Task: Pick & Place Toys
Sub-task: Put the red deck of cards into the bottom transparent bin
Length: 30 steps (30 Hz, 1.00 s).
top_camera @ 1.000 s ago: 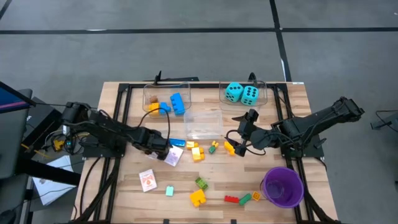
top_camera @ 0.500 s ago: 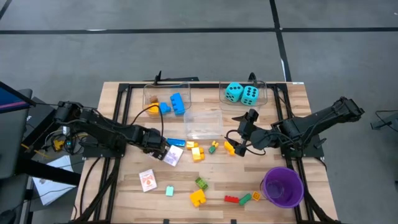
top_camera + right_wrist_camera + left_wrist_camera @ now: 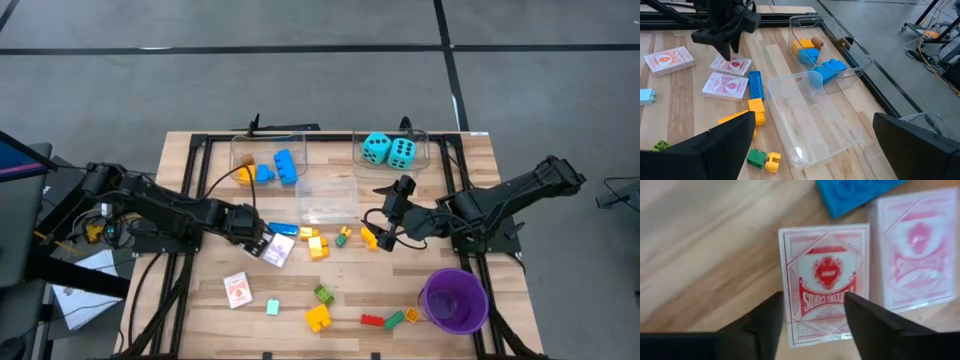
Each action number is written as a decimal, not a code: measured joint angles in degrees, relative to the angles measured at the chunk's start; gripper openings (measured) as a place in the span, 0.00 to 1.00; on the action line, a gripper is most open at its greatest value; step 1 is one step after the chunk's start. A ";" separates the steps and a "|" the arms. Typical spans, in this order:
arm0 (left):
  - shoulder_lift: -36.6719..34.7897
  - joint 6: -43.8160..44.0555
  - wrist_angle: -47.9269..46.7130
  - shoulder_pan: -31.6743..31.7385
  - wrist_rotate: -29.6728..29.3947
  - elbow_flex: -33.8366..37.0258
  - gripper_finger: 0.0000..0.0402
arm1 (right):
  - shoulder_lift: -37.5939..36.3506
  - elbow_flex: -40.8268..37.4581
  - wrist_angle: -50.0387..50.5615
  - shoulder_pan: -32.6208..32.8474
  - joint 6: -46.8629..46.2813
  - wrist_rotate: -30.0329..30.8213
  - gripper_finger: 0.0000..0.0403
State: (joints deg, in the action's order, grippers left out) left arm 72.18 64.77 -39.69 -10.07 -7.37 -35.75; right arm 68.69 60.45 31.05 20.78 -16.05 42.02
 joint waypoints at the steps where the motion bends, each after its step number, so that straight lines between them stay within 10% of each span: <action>1: -0.60 -0.08 0.03 0.00 -0.66 0.00 0.57 | 0.00 0.02 -0.01 0.00 0.00 0.00 0.98; 14: 5.61 -1.70 2.81 -0.39 -3.21 -0.02 0.94 | 0.00 0.00 -0.01 0.00 -0.02 0.00 0.98; 30: 7.01 -1.76 5.19 -0.50 1.12 -0.15 0.95 | 0.00 0.02 -0.01 0.00 -0.02 0.00 0.98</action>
State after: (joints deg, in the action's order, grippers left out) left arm 79.19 63.01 -34.51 -10.57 -6.25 -35.90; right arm 68.69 60.47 31.05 20.78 -16.08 42.02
